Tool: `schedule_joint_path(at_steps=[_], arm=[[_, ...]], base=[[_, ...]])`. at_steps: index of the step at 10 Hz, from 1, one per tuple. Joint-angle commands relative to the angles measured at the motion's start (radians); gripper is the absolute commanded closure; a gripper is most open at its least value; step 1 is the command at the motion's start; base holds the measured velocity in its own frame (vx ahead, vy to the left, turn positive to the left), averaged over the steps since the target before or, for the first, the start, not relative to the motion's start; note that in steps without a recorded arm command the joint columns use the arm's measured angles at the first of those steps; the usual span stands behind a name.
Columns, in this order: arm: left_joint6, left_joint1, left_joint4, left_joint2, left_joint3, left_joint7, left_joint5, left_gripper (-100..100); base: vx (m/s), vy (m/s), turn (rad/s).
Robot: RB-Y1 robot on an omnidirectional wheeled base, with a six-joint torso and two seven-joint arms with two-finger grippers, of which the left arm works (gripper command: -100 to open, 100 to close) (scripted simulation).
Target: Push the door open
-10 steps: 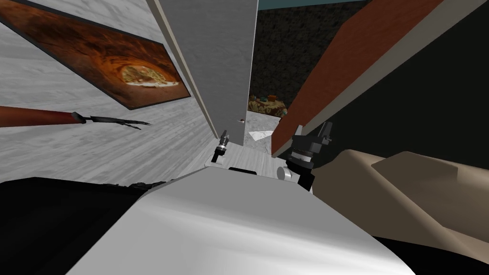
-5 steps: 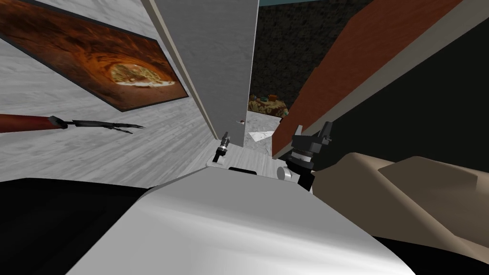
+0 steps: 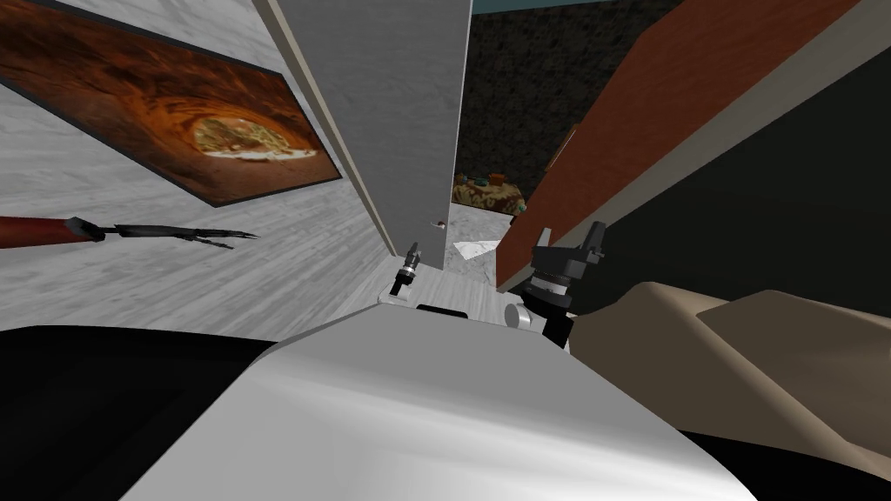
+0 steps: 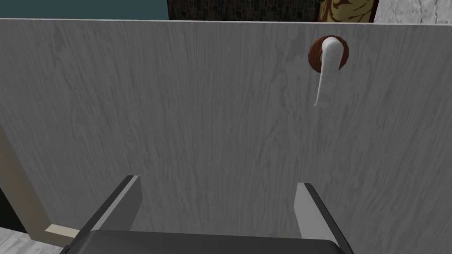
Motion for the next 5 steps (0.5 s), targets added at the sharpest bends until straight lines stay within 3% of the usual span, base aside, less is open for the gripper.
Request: schedule_joint_path(at_steps=[1,5], arm=[[-0.012,-0.016,0.042,0.001,-0.002,0.004,-0.002,-100],[-0.037,-0.056,0.143,0.0,-0.009,0.012,-0.008,-100]], base=[[0.081,0.017,0.0],[0.101,0.011,0.0]])
